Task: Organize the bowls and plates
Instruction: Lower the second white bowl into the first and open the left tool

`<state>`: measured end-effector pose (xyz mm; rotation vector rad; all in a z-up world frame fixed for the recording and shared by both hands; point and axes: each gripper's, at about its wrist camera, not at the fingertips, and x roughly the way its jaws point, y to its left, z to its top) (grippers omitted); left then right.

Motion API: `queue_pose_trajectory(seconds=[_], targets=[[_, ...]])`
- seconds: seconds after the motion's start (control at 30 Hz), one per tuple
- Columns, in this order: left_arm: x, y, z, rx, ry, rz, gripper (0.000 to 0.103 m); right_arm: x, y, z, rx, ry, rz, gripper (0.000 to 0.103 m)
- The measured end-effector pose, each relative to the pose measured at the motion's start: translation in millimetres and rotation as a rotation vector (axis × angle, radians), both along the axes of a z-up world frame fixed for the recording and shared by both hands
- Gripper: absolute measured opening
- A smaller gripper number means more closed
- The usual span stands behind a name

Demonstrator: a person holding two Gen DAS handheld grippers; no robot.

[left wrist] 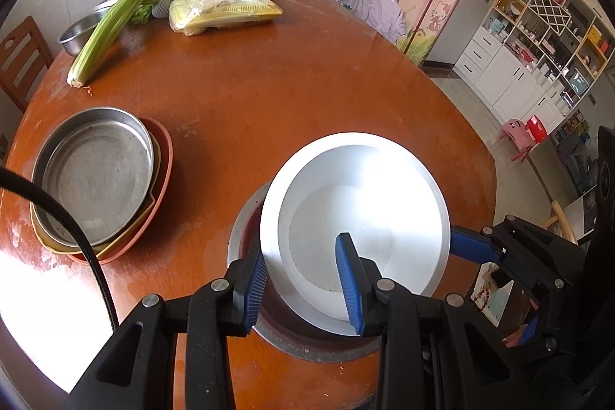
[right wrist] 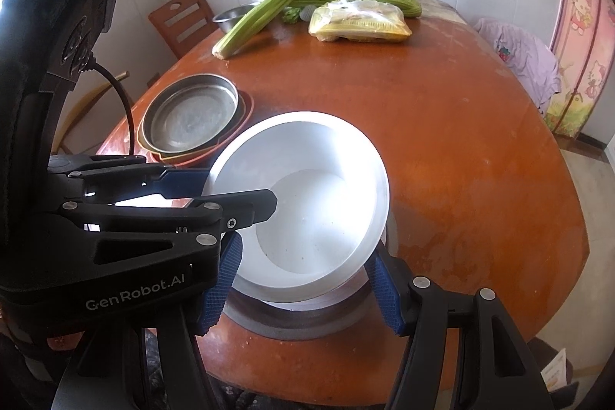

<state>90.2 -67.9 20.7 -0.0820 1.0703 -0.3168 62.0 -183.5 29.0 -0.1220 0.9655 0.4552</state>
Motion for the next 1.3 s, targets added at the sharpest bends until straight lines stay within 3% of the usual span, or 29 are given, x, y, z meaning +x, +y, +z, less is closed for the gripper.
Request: queue_pose_trajectory(seconds=[1.3], targets=[[4.4,8.5,-8.9,-0.006,0.018,0.021,0.035,5.5,-2.4,-7.2,-0.041,-0.007,-0.017,0.067]])
